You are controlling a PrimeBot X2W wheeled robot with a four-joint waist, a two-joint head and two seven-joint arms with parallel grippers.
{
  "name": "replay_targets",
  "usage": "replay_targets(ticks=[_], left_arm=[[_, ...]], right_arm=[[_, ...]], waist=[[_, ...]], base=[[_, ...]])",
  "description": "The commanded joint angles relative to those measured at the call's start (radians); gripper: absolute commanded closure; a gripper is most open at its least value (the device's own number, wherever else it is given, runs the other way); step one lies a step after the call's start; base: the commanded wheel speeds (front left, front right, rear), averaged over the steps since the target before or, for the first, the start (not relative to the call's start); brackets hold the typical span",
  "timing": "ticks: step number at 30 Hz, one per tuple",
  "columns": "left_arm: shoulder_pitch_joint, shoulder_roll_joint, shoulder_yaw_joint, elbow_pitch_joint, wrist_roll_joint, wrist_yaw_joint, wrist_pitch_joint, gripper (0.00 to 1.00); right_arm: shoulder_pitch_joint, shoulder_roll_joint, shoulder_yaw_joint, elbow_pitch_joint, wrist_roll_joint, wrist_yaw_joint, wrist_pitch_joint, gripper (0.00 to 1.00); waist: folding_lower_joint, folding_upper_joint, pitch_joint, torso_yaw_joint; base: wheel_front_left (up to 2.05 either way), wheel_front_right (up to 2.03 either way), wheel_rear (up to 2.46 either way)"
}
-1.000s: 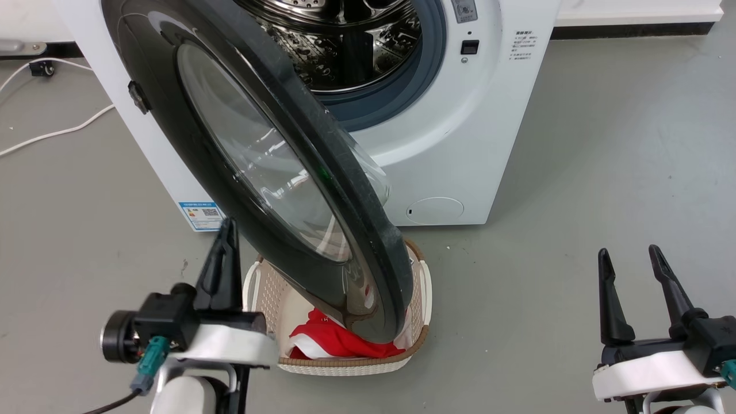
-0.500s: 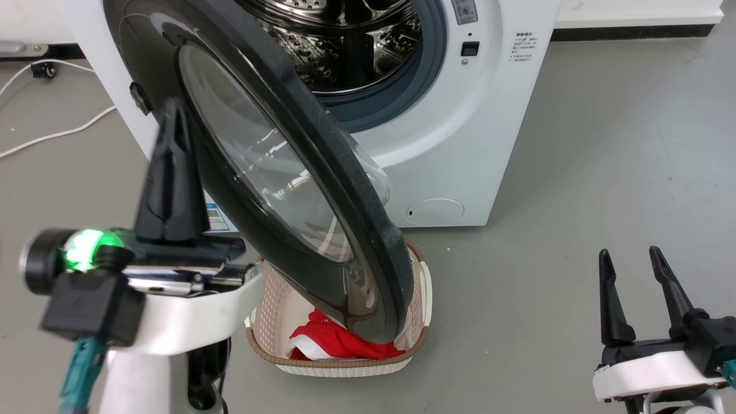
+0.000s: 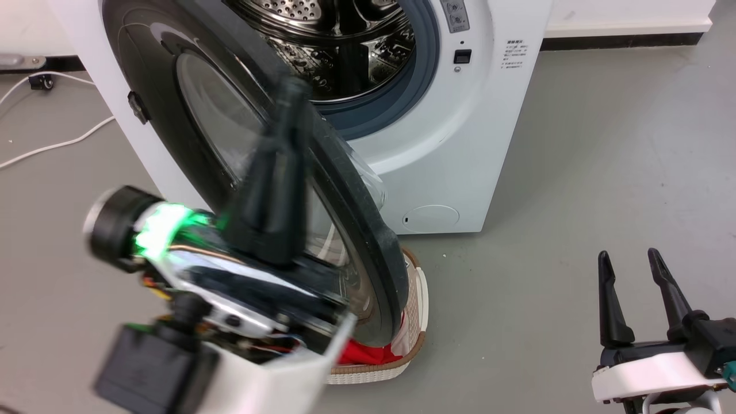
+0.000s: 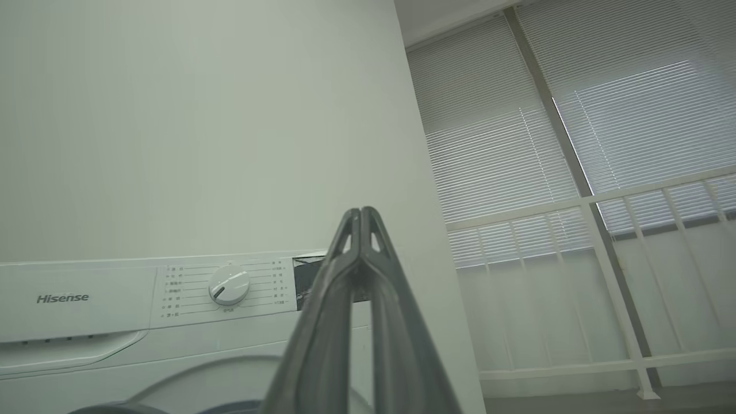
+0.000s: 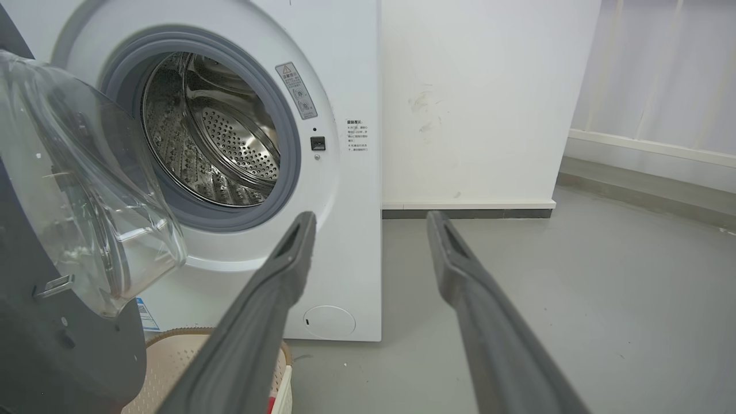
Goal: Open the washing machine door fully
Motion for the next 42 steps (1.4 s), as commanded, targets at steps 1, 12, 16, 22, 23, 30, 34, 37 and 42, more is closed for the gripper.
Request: replay_targets(ticks=[1, 12, 16, 22, 23, 30, 34, 37, 42], left_arm=[[0.016, 0.000, -0.044, 0.014, -0.007, -0.014, 0.000, 1.00], [0.111, 0.024, -0.304, 0.075, -0.054, -0.059, 0.106, 1.00], [0.162, 0.046, -0.376, 0.133, -0.082, -0.067, 0.142, 1.00], [0.219, 0.059, -0.432, 0.220, -0.096, -0.065, 0.148, 1.00], [0.224, 0.060, -0.437, 0.235, -0.097, -0.065, 0.147, 1.00], [0.209, 0.055, -0.431, 0.333, -0.093, -0.045, 0.126, 1.00], [0.191, 0.049, -0.403, 0.385, -0.102, -0.020, 0.114, 1.00], [0.169, 0.043, -0.380, 0.418, -0.106, -0.004, 0.099, 1.00], [0.120, 0.030, -0.345, 0.469, -0.121, 0.021, 0.073, 1.00]], right_arm=[[0.009, 0.003, 0.003, 0.004, -0.003, -0.001, -0.004, 0.00], [0.033, 0.003, -0.006, 0.003, -0.014, -0.001, 0.004, 0.00], [0.034, 0.003, 0.000, 0.006, -0.008, -0.001, 0.007, 0.00], [0.021, 0.003, 0.004, 0.008, 0.001, -0.001, 0.008, 0.00], [0.020, 0.003, 0.004, 0.009, 0.000, -0.001, 0.008, 0.00], [0.002, 0.003, 0.011, 0.017, 0.002, -0.001, 0.007, 0.00], [-0.015, 0.003, 0.011, 0.022, 0.003, -0.001, 0.005, 0.00], [-0.017, 0.003, 0.007, 0.028, 0.008, -0.001, 0.006, 0.00], [-0.030, 0.003, 0.004, 0.037, 0.014, -0.001, 0.005, 0.00]], waist=[[-0.0001, 0.0000, -0.007, -0.003], [-0.0001, 0.0000, -0.016, 0.004], [-0.0001, 0.0000, -0.014, 0.007], [-0.0001, 0.0000, 0.001, 0.009], [-0.0001, 0.0000, 0.003, 0.010], [-0.0001, 0.0000, 0.022, 0.007], [-0.0001, 0.0000, 0.036, 0.001], [-0.0001, 0.0000, 0.045, -0.003], [-0.0001, 0.0000, 0.055, -0.006]], base=[[0.00, 0.00, 0.00], [0.00, 0.00, 0.00], [0.00, 0.00, 0.00], [0.00, 0.00, 0.00], [0.00, 0.00, 0.00], [0.00, 0.00, 0.00], [0.00, 0.00, 0.00], [0.00, 0.00, 0.00], [0.00, 0.00, 0.00]])
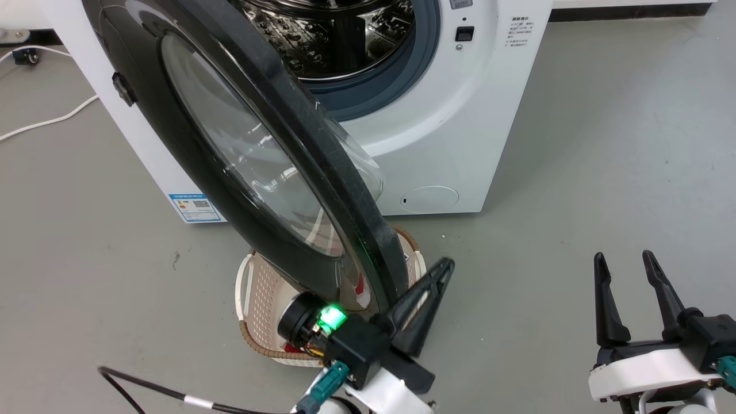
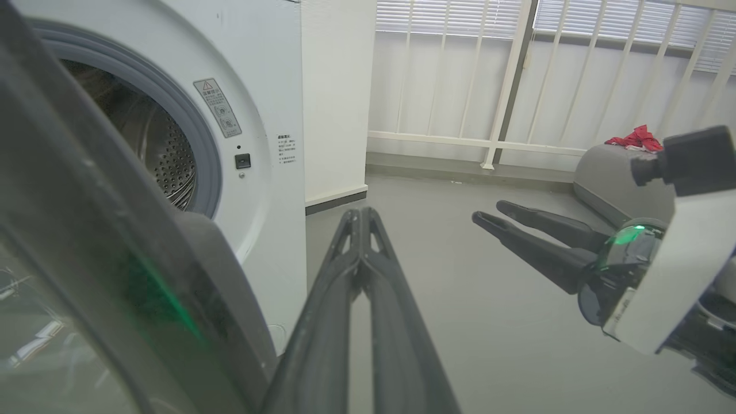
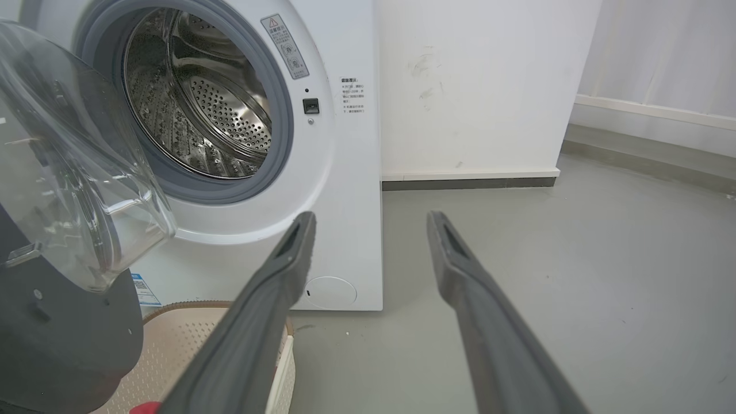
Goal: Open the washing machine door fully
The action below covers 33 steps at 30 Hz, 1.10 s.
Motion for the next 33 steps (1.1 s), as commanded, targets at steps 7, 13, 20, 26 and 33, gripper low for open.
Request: replay_targets(ticks=[7, 13, 20, 26, 33], left_arm=[[-0.070, -0.018, 0.008, 0.061, -0.028, 0.026, -0.026, 1.00], [-0.100, -0.024, 0.024, 0.109, -0.046, 0.055, -0.033, 1.00], [-0.089, -0.007, 0.063, 0.136, -0.066, 0.095, -0.026, 1.00], [-0.037, 0.020, 0.076, 0.099, -0.060, 0.133, -0.009, 1.00], [0.057, 0.064, 0.087, -0.010, -0.050, 0.191, 0.026, 1.00]], right_arm=[[-0.021, 0.003, 0.007, 0.019, 0.010, -0.001, -0.006, 0.00], [-0.031, 0.003, 0.016, 0.032, 0.019, -0.001, -0.008, 0.00], [-0.027, 0.003, 0.015, 0.044, 0.026, -0.001, -0.013, 0.00], [-0.018, 0.003, 0.018, 0.057, 0.027, -0.001, -0.014, 0.00], [-0.001, 0.003, 0.007, 0.068, 0.027, -0.001, -0.014, 0.00]], waist=[[0.0000, -0.0001, 0.003, -0.009], [0.0000, -0.0001, 0.007, -0.020], [0.0000, -0.0001, 0.005, -0.024], [0.0000, -0.0001, -0.012, -0.023], [0.0000, -0.0001, -0.035, -0.003]], base=[[0.00, 0.00, 0.00], [0.00, 0.00, 0.00], [0.00, 0.00, 0.00], [0.00, 0.00, 0.00], [0.00, 0.00, 0.00]])
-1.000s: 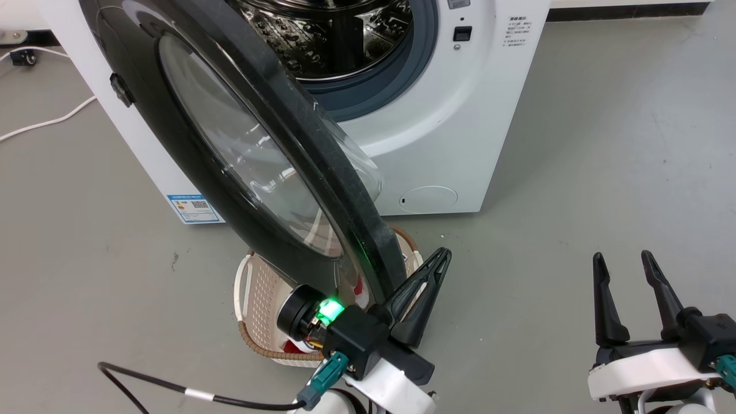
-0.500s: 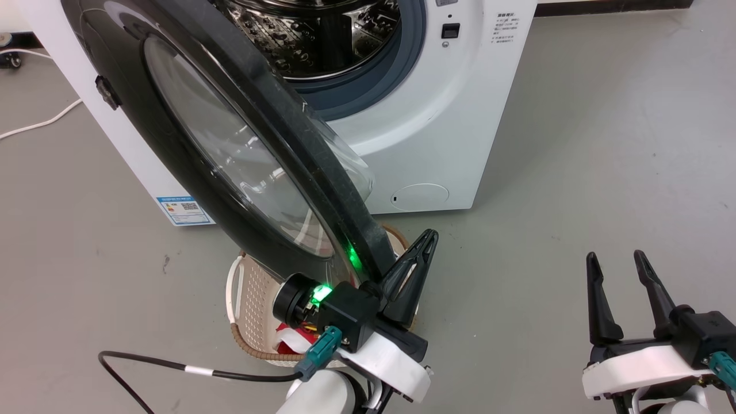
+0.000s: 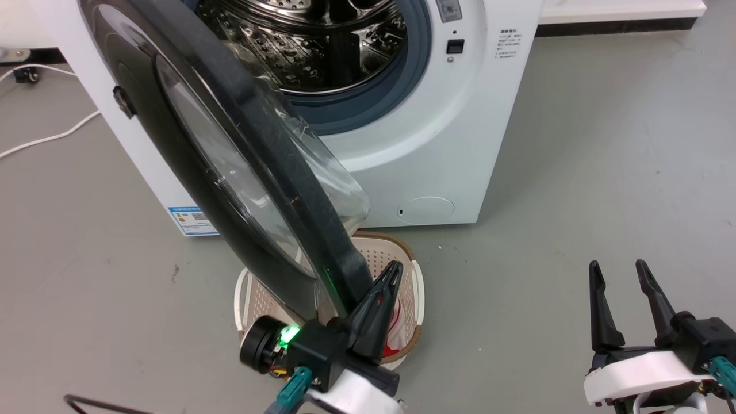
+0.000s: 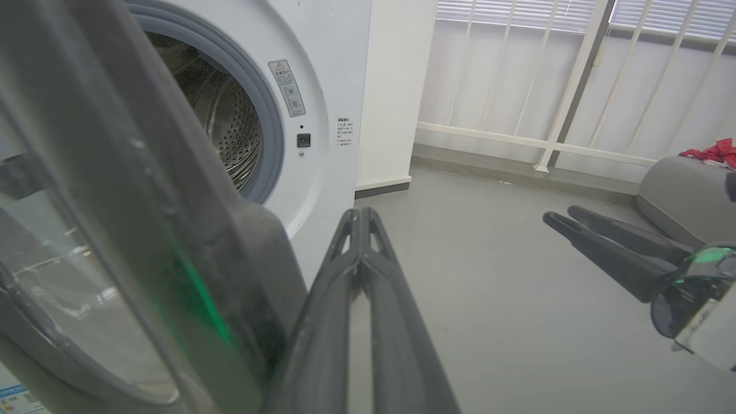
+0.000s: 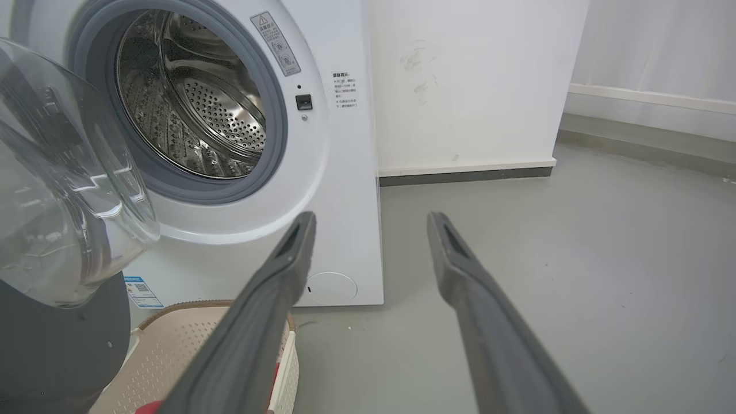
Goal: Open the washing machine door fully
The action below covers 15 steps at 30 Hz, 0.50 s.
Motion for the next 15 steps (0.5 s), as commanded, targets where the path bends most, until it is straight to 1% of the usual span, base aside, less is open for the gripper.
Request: replay_targets(ticks=[1, 7, 15], left_arm=[[0.025, 0.033, 0.035, -0.015, 0.002, 0.029, 0.012, 1.00], [0.104, 0.068, 0.036, -0.107, 0.012, 0.065, 0.041, 1.00], [0.203, 0.121, 0.038, -0.215, 0.032, 0.109, 0.074, 1.00]], right_arm=[[0.012, 0.003, -0.001, 0.002, 0.000, -0.001, -0.002, 0.00], [0.023, 0.003, 0.001, -0.001, -0.007, -0.001, 0.008, 0.00], [0.041, 0.003, -0.008, -0.020, -0.013, -0.001, 0.021, 0.00]], waist=[[0.0000, -0.0001, -0.010, 0.011], [0.0000, -0.0001, -0.031, 0.033], [0.0000, -0.0001, -0.043, 0.087]], base=[[0.00, 0.00, 0.00], [0.00, 0.00, 0.00], [0.00, 0.00, 0.00]])
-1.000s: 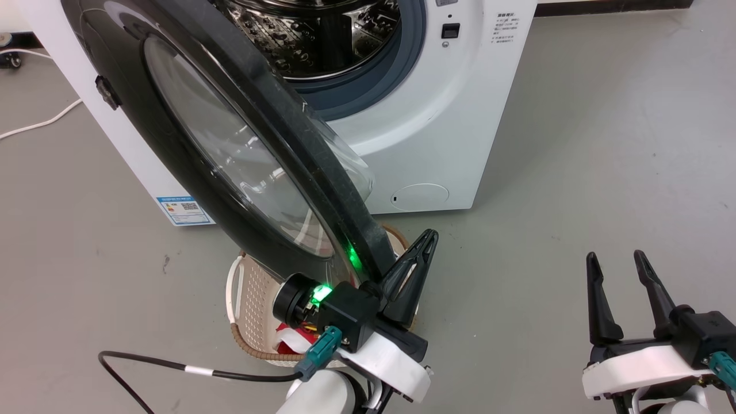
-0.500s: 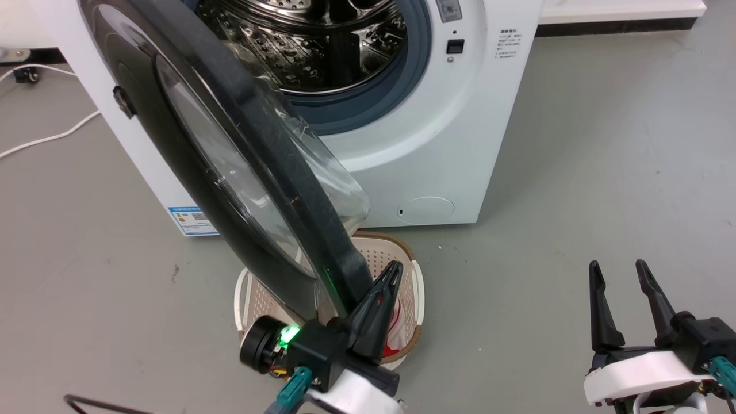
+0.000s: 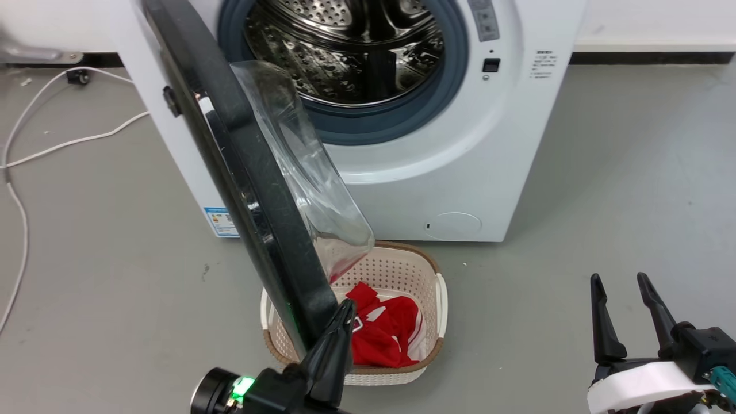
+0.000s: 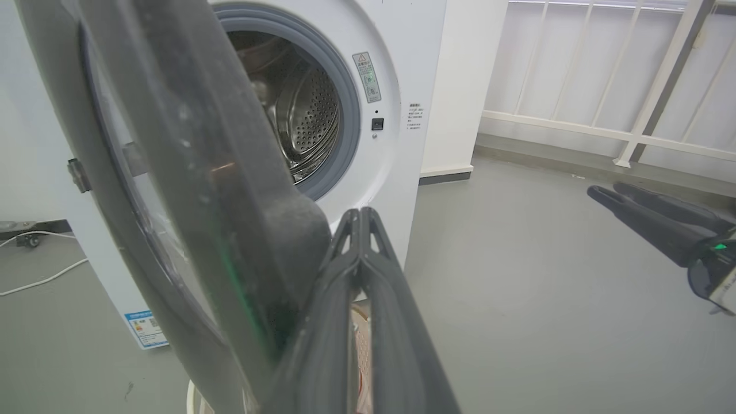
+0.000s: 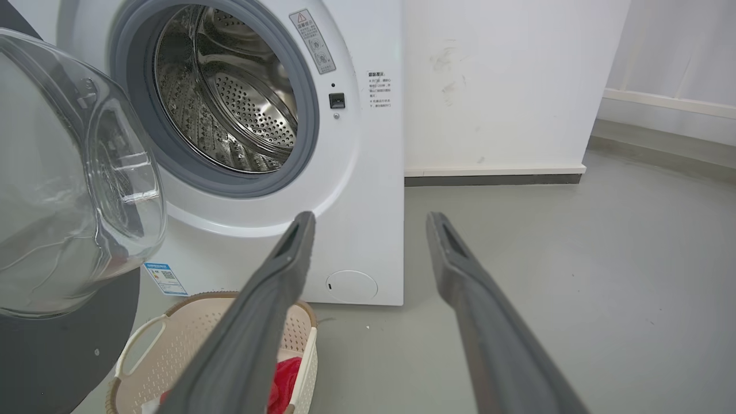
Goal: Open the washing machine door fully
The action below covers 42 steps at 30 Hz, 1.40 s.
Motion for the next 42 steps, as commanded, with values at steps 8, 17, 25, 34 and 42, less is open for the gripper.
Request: replay_targets(ticks=[8, 17, 25, 34, 42], left_arm=[[0.070, 0.039, 0.023, -0.085, 0.009, 0.052, 0.039, 1.00], [0.079, 0.054, 0.050, -0.099, 0.016, 0.072, 0.025, 1.00], [0.088, 0.043, 0.072, -0.097, -0.001, 0.100, 0.007, 1.00], [0.099, 0.045, 0.166, -0.051, -0.077, 0.117, -0.042, 1.00], [0.083, 0.061, 0.303, 0.019, -0.159, 0.135, -0.105, 1.00]], right_arm=[[0.010, 0.003, -0.007, -0.029, 0.005, -0.001, 0.012, 0.00], [0.013, 0.002, -0.010, -0.038, 0.003, -0.001, 0.017, 0.00], [0.020, 0.002, -0.023, -0.054, 0.000, -0.001, 0.026, 0.00], [0.008, 0.002, -0.016, -0.079, -0.009, -0.001, 0.040, 0.00], [-0.007, 0.002, -0.005, -0.096, -0.022, -0.001, 0.053, 0.00]], waist=[[0.0000, 0.0000, 0.016, 0.093], [0.0000, 0.0000, 0.020, 0.155], [0.0000, 0.0000, 0.028, 0.211], [0.0000, 0.0000, 0.043, 0.272], [0.0000, 0.0000, 0.063, 0.273]], base=[[0.00, 0.00, 0.00], [0.00, 0.00, 0.00], [0.00, 0.00, 0.00], [0.00, 0.00, 0.00], [0.00, 0.00, 0.00]])
